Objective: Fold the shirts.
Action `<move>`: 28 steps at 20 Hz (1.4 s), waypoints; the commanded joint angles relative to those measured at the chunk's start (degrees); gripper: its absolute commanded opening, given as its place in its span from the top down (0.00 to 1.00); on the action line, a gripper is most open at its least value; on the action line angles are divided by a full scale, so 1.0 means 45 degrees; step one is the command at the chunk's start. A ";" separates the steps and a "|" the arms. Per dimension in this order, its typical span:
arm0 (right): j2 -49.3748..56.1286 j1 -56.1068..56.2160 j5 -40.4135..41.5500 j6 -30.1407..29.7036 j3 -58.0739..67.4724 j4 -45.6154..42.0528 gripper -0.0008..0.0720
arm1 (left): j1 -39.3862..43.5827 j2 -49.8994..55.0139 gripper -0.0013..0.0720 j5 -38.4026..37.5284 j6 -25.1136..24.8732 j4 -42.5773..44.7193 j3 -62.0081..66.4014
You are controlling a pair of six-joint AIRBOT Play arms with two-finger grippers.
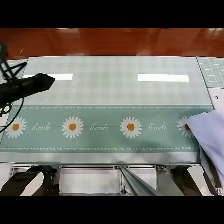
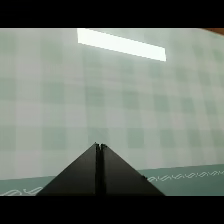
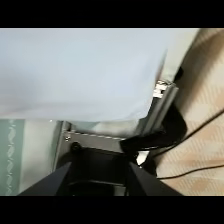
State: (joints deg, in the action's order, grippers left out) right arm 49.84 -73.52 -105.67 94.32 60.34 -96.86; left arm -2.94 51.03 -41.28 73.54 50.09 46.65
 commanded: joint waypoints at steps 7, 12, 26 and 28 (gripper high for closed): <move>0.1773 0.2769 0.5003 -0.0792 0.2278 1.1409 0.96 | -0.0656 0.3089 0.95 -0.0879 -0.0525 -0.0160 0.5416; 0.3415 1.2998 0.9262 -0.2113 0.4439 0.8310 0.96 | 0.1598 0.4653 0.95 -0.1953 0.0243 0.0724 0.9224; 0.8291 1.8107 0.7470 0.1608 0.4459 0.0476 0.96 | 0.3259 0.5537 0.95 -0.4940 0.5591 0.7495 0.4420; 0.8291 1.8107 0.7470 0.1608 0.4459 0.0481 0.96 | 0.3279 0.5537 0.95 -0.4940 0.5591 0.7495 0.4420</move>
